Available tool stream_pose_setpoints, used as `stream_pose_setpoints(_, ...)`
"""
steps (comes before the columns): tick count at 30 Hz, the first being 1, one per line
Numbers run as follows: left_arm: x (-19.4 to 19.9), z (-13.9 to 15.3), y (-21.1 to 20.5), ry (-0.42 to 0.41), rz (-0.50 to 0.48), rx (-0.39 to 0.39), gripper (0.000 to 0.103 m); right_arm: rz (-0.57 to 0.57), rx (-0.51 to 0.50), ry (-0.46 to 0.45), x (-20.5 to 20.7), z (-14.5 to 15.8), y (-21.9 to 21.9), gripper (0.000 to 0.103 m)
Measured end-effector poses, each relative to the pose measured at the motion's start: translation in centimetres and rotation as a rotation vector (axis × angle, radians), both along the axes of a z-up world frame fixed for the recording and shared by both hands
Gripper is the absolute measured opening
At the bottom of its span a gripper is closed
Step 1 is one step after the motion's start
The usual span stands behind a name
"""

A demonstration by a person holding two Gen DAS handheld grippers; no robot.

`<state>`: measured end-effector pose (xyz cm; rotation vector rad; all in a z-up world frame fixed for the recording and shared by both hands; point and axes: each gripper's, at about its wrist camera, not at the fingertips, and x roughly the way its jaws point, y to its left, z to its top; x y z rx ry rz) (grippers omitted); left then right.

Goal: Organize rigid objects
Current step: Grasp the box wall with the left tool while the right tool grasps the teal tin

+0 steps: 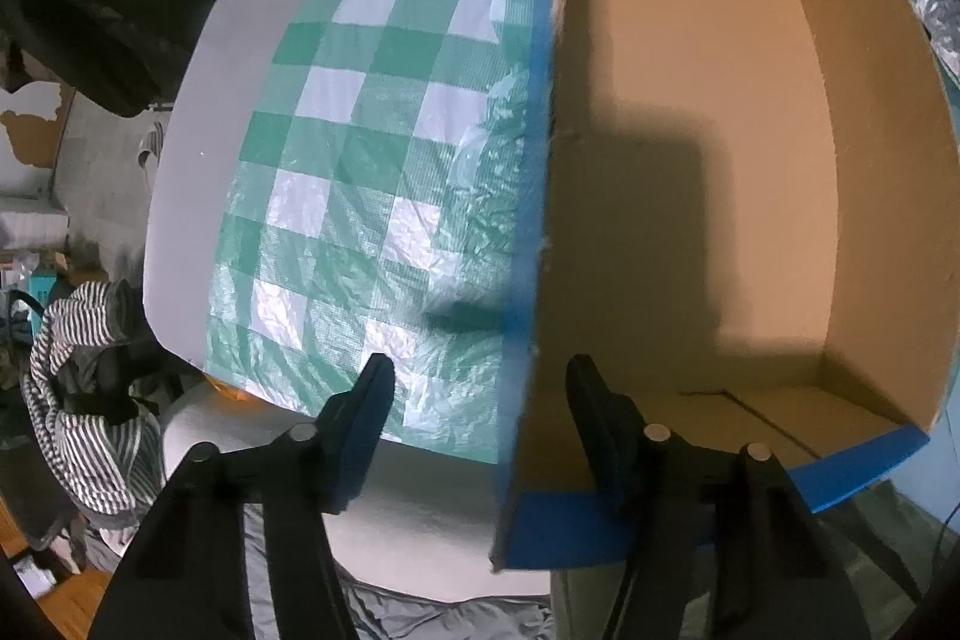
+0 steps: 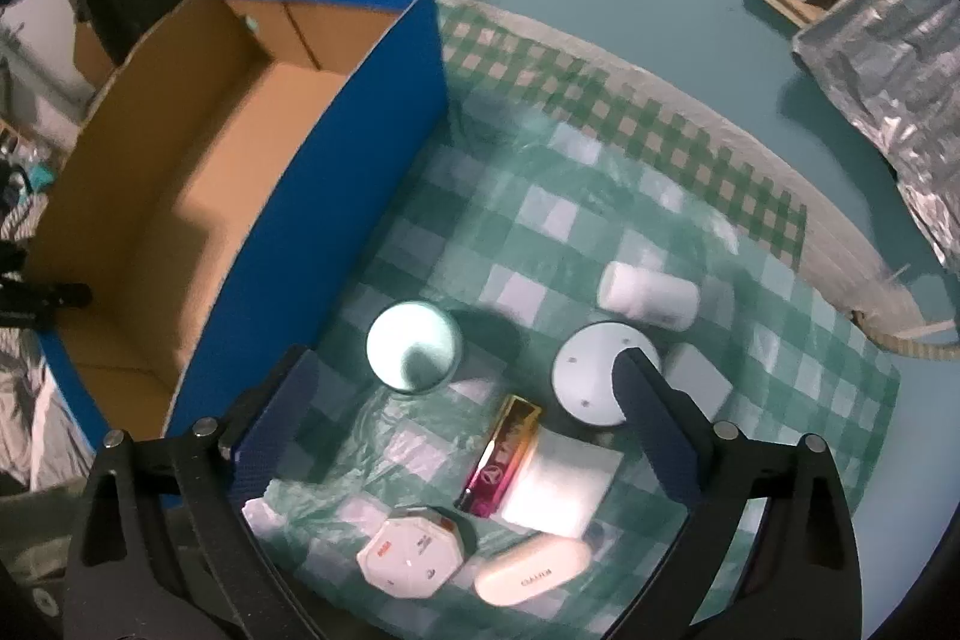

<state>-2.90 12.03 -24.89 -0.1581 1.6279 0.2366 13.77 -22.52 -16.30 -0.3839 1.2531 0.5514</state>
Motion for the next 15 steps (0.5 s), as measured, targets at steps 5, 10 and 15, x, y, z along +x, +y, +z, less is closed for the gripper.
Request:
stream_pose_setpoints(5, 0.2, 0.0, 0.1, 0.005, -0.008, 0.002, 0.055, 0.023, -0.018, 0.019, 0.0, -1.7, 1.0, 0.095)
stream_pose_setpoints(10, 0.0, -0.6, 1.0, 0.010, -0.030, 0.006, 0.053, 0.041, -0.041, 0.033, 0.0, -3.1, 1.9, 0.085)
stream_pose_setpoints(15, 0.1, -0.8, 0.5, 0.014, -0.071, 0.011, 0.053, 0.047, -0.052, 0.054, 0.3, -4.5, 2.6, 0.076)
